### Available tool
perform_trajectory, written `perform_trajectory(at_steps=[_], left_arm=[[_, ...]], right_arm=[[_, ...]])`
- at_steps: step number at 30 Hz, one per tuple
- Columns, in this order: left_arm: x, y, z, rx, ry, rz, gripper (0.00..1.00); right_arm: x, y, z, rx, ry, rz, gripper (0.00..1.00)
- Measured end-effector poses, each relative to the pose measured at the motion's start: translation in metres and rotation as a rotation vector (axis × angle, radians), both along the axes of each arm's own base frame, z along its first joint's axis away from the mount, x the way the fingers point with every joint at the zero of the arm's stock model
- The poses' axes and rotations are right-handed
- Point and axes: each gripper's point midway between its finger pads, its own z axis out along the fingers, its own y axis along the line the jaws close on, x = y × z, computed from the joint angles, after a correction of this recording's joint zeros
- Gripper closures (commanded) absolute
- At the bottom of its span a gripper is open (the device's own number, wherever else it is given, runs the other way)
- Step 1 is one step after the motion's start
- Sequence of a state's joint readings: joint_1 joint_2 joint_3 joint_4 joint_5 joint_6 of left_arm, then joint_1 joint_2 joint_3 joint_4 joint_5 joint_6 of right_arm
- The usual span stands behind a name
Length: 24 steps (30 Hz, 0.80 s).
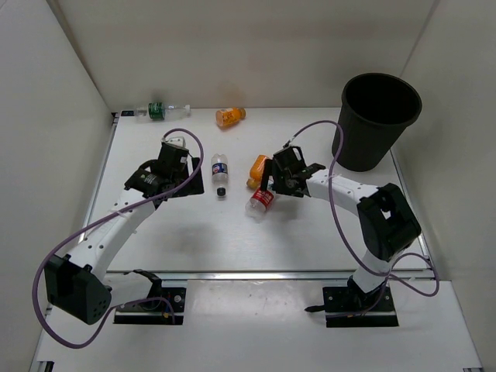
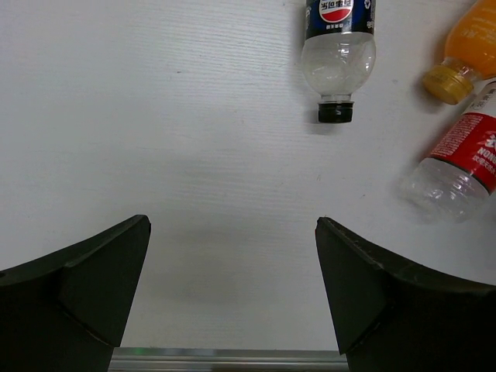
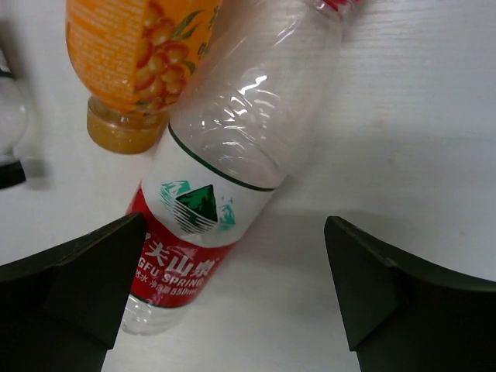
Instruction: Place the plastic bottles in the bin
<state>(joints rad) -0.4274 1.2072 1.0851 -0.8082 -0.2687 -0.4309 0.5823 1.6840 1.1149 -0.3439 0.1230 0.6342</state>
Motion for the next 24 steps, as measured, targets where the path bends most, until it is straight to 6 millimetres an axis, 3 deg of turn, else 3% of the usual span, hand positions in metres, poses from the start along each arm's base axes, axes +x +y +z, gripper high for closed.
perform_trajectory(at_steps=[2,5,8,11,16,20,24], left_arm=[[0.000,0.000,-0.001,0.002,0.000,-0.003,0.01],[-0.002,0.000,-0.008,-0.003,0.015,-0.009,0.01],[-0.005,-0.001,-0.012,-0.005,0.031,-0.014,0.02],[-0.006,-0.002,-0.016,-0.010,0.033,-0.018,0.01],[-0.010,-0.002,-0.025,-0.014,0.051,-0.021,0.01],[-0.008,-0.002,-0.027,-0.025,0.048,-0.025,0.02],[-0.003,-0.001,-0.025,-0.029,0.028,-0.030,0.01]], right_arm=[[0.006,0.004,-0.009,0.012,0.003,-0.020,0.16],[0.017,0.008,-0.017,0.029,-0.029,-0.037,0.23],[0.017,0.002,-0.032,0.020,-0.015,-0.055,0.30],[0.013,-0.006,-0.042,-0.002,-0.003,-0.077,0.46],[0.014,-0.018,-0.034,-0.032,-0.036,-0.098,0.68],[0.012,-0.031,0.002,-0.057,-0.106,-0.079,0.71],[0.027,-0.049,0.084,-0.014,-0.259,-0.045,0.75]])
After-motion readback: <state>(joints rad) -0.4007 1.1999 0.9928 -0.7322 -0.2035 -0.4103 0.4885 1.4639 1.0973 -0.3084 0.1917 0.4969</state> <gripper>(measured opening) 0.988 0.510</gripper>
